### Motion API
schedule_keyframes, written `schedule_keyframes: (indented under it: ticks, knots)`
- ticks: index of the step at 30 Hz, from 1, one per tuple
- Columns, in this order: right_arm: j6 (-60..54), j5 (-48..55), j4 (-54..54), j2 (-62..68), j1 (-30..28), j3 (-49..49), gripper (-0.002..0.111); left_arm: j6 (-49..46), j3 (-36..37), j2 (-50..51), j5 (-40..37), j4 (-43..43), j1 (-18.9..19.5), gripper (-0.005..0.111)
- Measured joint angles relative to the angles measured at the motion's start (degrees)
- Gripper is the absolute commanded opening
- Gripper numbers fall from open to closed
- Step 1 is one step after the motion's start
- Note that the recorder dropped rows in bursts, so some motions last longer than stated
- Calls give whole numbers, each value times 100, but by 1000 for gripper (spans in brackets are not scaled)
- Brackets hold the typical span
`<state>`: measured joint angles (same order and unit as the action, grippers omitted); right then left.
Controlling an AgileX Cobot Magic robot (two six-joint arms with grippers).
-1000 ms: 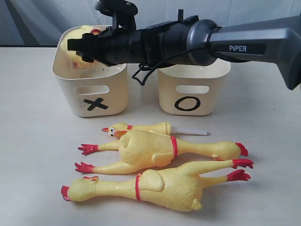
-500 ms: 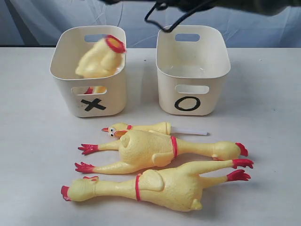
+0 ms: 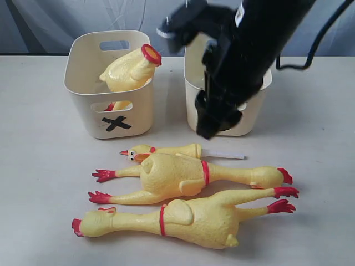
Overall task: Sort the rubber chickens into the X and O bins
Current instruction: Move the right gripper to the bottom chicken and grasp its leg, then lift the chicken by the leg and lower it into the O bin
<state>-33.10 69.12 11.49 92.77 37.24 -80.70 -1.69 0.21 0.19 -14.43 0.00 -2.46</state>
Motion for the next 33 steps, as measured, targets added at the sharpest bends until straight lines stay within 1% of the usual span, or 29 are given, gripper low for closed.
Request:
schedule_keyframes:
  ticks: [4,9,15,19,20,22,23,24,25,26,27,29,31,33]
  knots:
    - [-204,-108,-68,63,11,928,61,0,0,0,0,0,0,0]
    - [-487,-808,-459,163,11,1877,61,0,0,0,0,0,0,0]
    - [-1063,-1379,-167,163,11,2504,61,0,0,0,0,0,0,0]
    - [-1480,-1538,55,163,11,2691,61,0,0,0,0,0,0,0]
    - [-1541,-1538,90,166,11,2716,59,0,0,0,0,0,0,0]
    - [-1601,-1538,126,226,11,2757,50,0,0,0,0,0,0,0]
    - [-1600,-1524,155,245,11,2757,34,0,0,0,0,0,0,0]
    - [-1629,-1499,234,275,11,2773,27,0,0,0,0,0,0,0]
    - [-1641,-1472,272,275,11,2773,11,0,0,0,0,0,0,0]
    - [-1655,-1472,284,275,11,2773,4,0,0,0,0,0,0,0]
    - [-1655,-1461,317,275,11,2773,-1,0,0,0,0,0,0,0]
    - [-1655,-1371,453,219,11,2773,-1,0,0,0,0,0,0,0]
    - [-1655,-1221,823,2,11,2773,-1,0,0,0,0,0,0,0]
    - [-1723,-1034,1414,-614,11,2773,-1,0,0,0,0,0,0,0]
